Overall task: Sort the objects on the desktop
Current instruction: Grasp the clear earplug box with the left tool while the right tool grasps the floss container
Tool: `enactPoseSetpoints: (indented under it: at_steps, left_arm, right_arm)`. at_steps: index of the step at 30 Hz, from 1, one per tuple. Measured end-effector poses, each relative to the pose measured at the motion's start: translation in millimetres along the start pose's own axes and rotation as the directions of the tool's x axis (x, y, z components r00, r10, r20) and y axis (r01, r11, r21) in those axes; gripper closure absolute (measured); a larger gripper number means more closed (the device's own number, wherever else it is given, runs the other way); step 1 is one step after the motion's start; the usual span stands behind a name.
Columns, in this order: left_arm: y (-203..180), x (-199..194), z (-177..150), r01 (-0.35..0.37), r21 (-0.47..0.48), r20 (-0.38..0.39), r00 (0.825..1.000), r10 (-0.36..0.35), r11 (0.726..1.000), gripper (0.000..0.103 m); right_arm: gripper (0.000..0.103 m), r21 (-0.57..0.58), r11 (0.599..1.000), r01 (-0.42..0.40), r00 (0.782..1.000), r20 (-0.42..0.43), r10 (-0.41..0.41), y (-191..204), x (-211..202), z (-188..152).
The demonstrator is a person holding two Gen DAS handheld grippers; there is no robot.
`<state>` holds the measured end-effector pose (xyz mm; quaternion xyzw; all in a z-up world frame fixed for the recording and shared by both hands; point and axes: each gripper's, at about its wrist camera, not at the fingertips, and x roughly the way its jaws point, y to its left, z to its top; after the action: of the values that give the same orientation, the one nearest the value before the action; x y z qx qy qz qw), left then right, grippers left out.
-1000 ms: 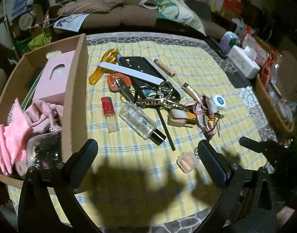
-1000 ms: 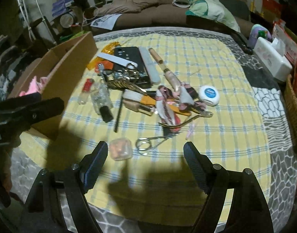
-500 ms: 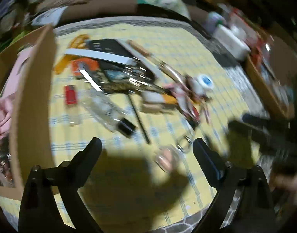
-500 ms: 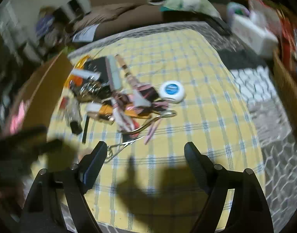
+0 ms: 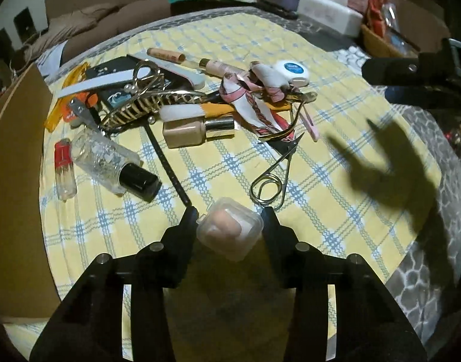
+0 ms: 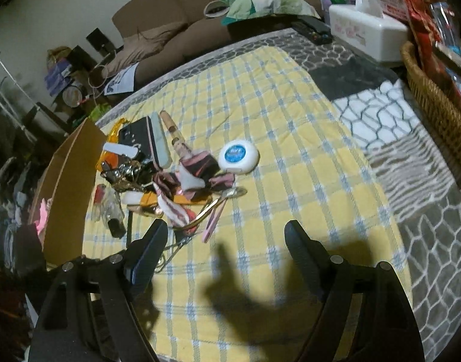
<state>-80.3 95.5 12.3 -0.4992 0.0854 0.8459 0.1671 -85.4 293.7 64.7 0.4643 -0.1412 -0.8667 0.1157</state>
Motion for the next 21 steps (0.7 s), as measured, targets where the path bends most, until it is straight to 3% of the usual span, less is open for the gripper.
enactPoseSetpoints:
  at_steps: [6,9,13,21]
  left_arm:
    - [25,-33,3,0.100,-0.130,0.035,0.995,-0.096,0.986,0.062]
    - [38,-61,6,0.113,-0.153,0.087,0.991,-0.101,0.982,0.062]
    - [63,-83,14,0.119,-0.190,0.136,0.986,-0.094,0.975,0.062]
    - [110,-105,17,0.129,-0.260,0.168,0.982,-0.087,0.957,0.062]
  right_arm:
    - [0.023,-0.066,0.994,0.084,0.994,0.071,-0.079,2,14,27]
    - [0.024,-0.092,0.987,0.135,0.988,0.086,-0.127,4,35,43]
    - [0.034,-0.110,0.978,0.174,0.984,0.061,-0.168,2,74,57]
    - [0.039,-0.231,0.942,0.243,0.969,0.022,-0.244,19,111,46]
